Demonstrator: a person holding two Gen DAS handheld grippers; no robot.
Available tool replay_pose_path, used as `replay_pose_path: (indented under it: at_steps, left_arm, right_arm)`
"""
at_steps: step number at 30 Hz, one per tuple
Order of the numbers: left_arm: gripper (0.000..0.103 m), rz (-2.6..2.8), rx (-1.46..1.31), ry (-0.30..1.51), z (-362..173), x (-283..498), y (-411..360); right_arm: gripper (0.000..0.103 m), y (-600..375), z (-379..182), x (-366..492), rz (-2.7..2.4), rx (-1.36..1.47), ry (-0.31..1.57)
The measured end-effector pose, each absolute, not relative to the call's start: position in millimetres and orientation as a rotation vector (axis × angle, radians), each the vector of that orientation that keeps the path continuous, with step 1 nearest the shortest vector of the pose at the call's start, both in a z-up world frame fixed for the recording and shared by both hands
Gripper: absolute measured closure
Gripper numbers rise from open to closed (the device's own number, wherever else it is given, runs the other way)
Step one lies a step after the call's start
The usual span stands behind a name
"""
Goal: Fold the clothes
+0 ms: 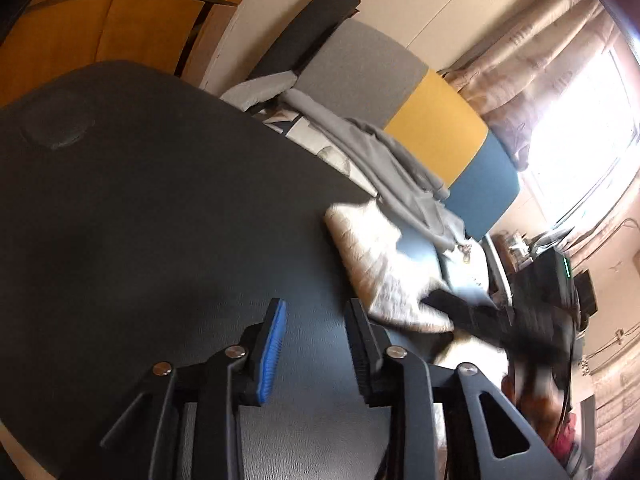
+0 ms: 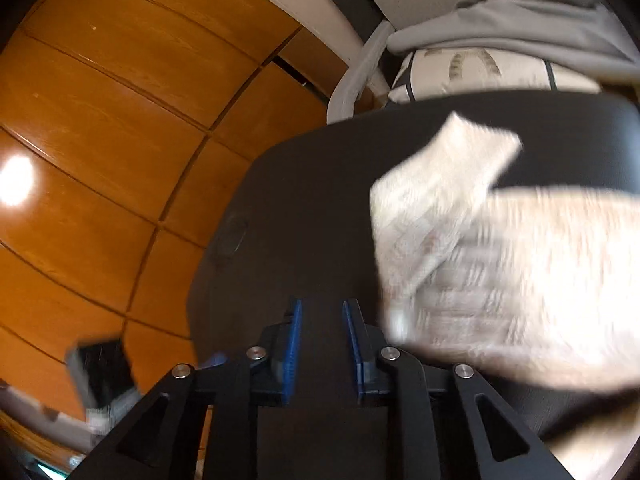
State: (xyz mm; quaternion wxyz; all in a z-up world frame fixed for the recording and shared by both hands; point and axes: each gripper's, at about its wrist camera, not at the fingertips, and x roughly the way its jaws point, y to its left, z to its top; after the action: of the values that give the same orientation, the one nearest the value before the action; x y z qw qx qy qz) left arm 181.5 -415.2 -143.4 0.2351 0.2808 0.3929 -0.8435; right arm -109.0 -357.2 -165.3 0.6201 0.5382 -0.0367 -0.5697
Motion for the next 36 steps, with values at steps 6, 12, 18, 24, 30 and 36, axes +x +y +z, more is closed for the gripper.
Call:
replay_pose_path:
  at_steps: [6,12,18,24,30,36]
  left_arm:
    - [0.054,-2.424,1.022,0.709,-131.1,121.8,-397.9]
    - [0.044,-2.394,1.286,0.381,-153.3,28.6,-376.9]
    - [0.044,-2.233,1.385,0.286,-178.1,-19.9,-393.5]
    - [0.069,-2.184,1.388,0.249,-184.5,-34.4,-398.1]
    - [0.095,-2.235,1.123,0.48,-158.4,-9.6,-430.0]
    - [0.095,-2.2,0.923,0.584,-124.0,48.9,-478.8]
  right_arm:
    - [0.052,-260.5,-150.4,-75.9,-1.38,1.221,-0.119]
    - [0.047,-183.1,-155.8,-69.9,-1.486,1.271,-0.163]
    - [0.039,-156.1,-157.9,-77.1,-1.536,1.292,-0.183]
    - [0.039,-149.8,-160.9,-82.2,-1.53,1.308,-0.179]
    - [0.038,-141.8,-163.3,-84.3,-1.552,1.333,-0.181]
    - [0.038,-134.9,-161.3,-84.7,-1.605,1.347,-0.17]
